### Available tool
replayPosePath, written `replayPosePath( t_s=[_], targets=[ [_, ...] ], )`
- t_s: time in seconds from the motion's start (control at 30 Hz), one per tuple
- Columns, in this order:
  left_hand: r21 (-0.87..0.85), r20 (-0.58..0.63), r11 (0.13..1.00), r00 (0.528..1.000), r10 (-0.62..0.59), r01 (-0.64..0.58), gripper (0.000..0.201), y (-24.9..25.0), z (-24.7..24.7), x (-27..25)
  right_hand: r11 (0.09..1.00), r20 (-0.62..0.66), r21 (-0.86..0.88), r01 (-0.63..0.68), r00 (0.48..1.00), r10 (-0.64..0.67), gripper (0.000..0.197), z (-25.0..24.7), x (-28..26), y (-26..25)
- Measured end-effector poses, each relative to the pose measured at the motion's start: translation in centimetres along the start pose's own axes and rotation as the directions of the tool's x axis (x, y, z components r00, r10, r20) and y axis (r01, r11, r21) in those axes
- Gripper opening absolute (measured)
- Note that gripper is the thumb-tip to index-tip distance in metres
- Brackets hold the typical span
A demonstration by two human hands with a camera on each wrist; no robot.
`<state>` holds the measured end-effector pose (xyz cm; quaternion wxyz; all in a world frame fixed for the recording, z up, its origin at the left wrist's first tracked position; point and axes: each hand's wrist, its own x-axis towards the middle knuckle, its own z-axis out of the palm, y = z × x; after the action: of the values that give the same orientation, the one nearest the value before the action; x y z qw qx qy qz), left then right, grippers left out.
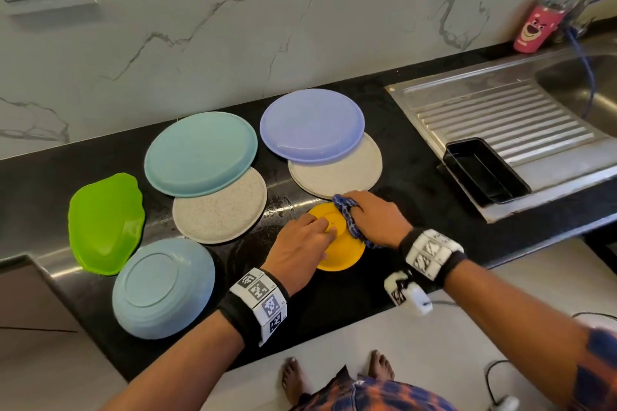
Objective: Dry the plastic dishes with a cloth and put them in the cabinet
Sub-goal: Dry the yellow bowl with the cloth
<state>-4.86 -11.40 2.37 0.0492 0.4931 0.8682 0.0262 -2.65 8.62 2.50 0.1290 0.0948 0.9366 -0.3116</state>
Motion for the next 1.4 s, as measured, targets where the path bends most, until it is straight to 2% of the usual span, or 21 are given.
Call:
replayPosePath(
  t_s=[0.1,0.23,0.3,0.4,0.5,0.6,0.67,0.77,0.87,0.93,1.03,1.1,1.23,1.3,1.33,1.4],
  targets=[
    [-0.019,0.006,0.994,0.994,0.107,-0.107,0.05,-0.7,-0.6,0.6,0.984,-0.145,0.138,-0.109,0.981,0.129,0.036,2.6,-3.9,0.9],
    [-0.072,0.046,0.972,0.973,0.225,-0.222,0.024,-2.0,-1.9,1.4,0.982,-0.229,0.186,-0.019,0.972,0.062,0.039,4.7,-6.8,1.9],
    [-0.089,0.103,0.968,0.965,0.242,-0.233,0.033,-2.6,-2.4,2.0,0.982,-0.274,0.184,0.032,0.962,0.02,0.038,5.1,-7.6,2.5],
    [-0.158,0.28,0.966,0.928,0.244,-0.206,0.044,-3.3,-3.4,3.5,0.991,-0.305,-0.016,0.132,0.943,-0.13,0.04,6.5,-9.0,2.9],
    [-0.14,0.357,0.965,0.898,0.257,-0.22,0.043,-3.6,-4.0,4.8,0.941,-0.306,-0.243,0.233,0.903,-0.303,0.044,7.7,-9.7,2.8],
    [-0.157,0.394,0.967,0.886,0.246,-0.199,0.052,-4.1,-4.1,5.4,0.83,-0.263,-0.445,0.337,0.837,-0.48,0.044,8.1,-9.7,2.4],
    [-0.154,0.409,0.966,0.877,0.252,-0.206,0.059,-4.2,-4.5,5.6,0.751,-0.196,-0.518,0.409,0.798,-0.569,0.043,8.3,-9.6,2.0],
    [-0.152,0.426,0.966,0.868,0.256,-0.21,0.064,-4.0,-4.7,5.9,0.665,-0.116,-0.568,0.485,0.753,-0.648,0.043,9.1,-9.0,0.9],
    [-0.163,0.411,0.964,0.874,0.261,-0.211,0.06,-4.0,-4.7,6.0,0.59,-0.07,-0.643,0.488,0.73,-0.68,0.039,9.9,-7.9,-1.1],
    [-0.147,0.42,0.964,0.869,0.262,-0.22,0.051,-4.0,-5.0,6.1,0.572,-0.06,-0.696,0.434,0.758,-0.649,0.039,10.1,-6.9,-2.8],
    [-0.111,0.453,0.967,0.855,0.253,-0.228,0.045,-3.6,-5.5,6.4,0.583,0.0,-0.744,0.325,0.873,-0.487,0.038,10.4,-5.4,-6.1],
    [-0.108,0.459,0.966,0.849,0.26,-0.237,0.044,-3.3,-5.8,6.7,0.624,0.056,-0.725,0.292,0.928,-0.369,0.032,10.8,-4.5,-8.1],
    [-0.102,0.463,0.963,0.845,0.268,-0.25,0.035,-2.9,-6.0,6.9,0.646,0.119,-0.724,0.243,0.966,-0.23,0.031,9.4,-3.2,-11.0],
    [-0.094,0.461,0.965,0.848,0.261,-0.246,0.03,-2.9,-5.9,6.8,0.702,0.152,-0.675,0.228,0.974,-0.17,0.039,9.3,-1.2,-11.3],
    [-0.093,0.456,0.966,0.852,0.257,-0.241,0.029,-2.9,-5.9,6.8,0.71,0.163,-0.681,0.178,0.982,-0.09,0.044,9.2,-0.7,-11.8],
    [-0.081,0.447,0.965,0.857,0.257,-0.248,0.029,-2.8,-5.7,6.8,0.674,0.175,-0.724,0.145,0.984,-0.023,0.048,8.9,-0.6,-12.1]
  ],
)
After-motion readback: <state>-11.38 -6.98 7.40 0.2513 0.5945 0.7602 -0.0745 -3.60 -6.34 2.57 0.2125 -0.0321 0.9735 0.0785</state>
